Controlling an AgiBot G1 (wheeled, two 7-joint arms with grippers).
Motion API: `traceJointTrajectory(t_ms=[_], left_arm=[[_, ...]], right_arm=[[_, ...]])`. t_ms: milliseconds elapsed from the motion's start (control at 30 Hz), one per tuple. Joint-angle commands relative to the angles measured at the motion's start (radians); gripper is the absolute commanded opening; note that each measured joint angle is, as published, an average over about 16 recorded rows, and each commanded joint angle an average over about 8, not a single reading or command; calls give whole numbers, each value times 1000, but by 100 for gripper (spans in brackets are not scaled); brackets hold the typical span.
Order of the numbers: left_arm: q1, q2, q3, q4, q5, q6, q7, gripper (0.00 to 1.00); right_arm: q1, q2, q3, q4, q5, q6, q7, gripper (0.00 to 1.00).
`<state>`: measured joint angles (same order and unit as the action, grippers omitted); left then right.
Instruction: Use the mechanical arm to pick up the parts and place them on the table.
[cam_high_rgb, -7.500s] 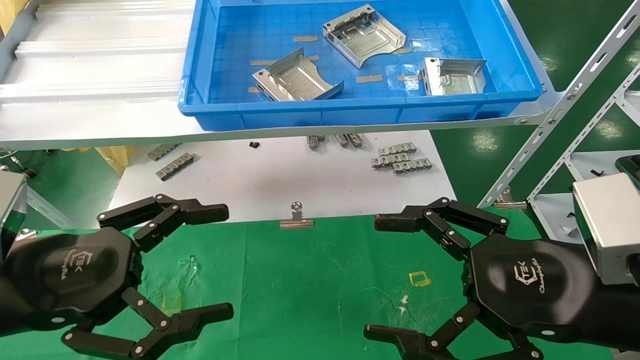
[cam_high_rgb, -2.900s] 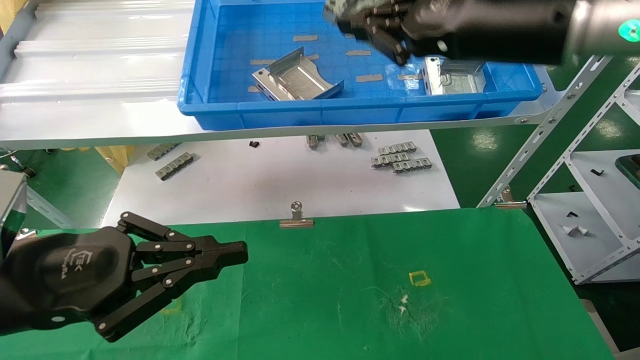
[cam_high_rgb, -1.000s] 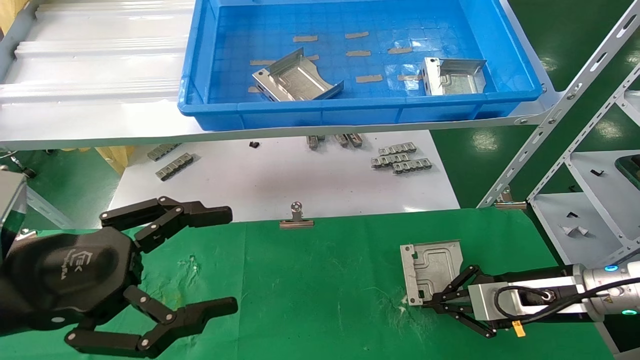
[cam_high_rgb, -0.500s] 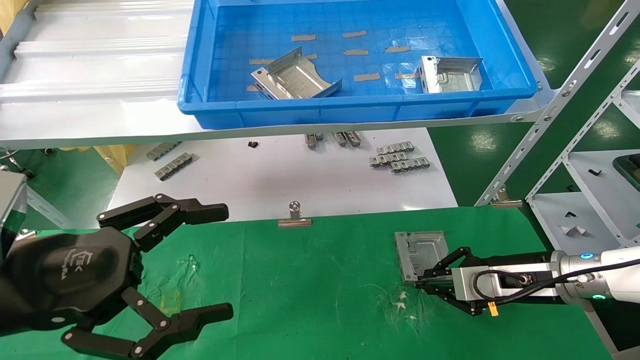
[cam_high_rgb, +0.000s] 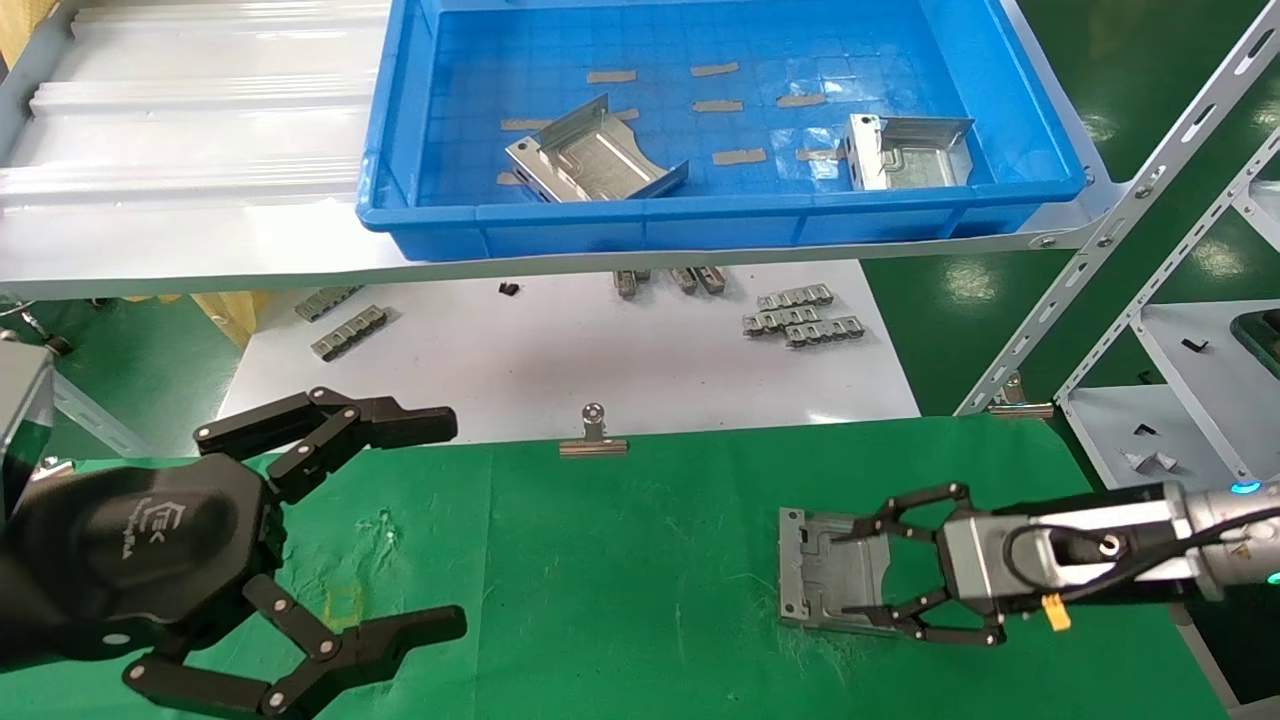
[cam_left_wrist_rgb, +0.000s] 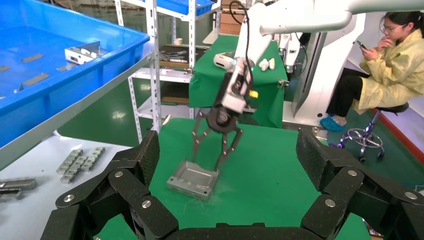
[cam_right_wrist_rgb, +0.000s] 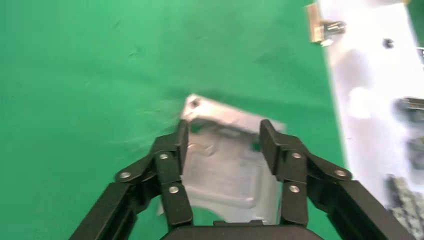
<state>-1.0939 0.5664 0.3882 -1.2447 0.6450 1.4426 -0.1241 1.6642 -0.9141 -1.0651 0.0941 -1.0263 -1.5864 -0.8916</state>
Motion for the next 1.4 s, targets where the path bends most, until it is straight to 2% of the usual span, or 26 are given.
traceJointTrajectory(t_ms=[33,300,467,633,1000,1400], left_arm=[[0,0,0,0,0,0,0,100],[0,0,0,0,0,0,0,100],[0,0,0,0,0,0,0,100],[0,0,0,0,0,0,0,100],[0,0,0,0,0,0,0,100],[0,0,0,0,0,0,0,100]], right_arm=[[11,12,7,8,13,-10,26,100],[-25,77,52,122,166,-13,304,100],[-58,111,61,189,237,-13,394,100],[-74,125,66,211,273,-14,427,100],[-78,121,78,218,254,-10,421,100],[-174,156,211,401,263,9,544,100]])
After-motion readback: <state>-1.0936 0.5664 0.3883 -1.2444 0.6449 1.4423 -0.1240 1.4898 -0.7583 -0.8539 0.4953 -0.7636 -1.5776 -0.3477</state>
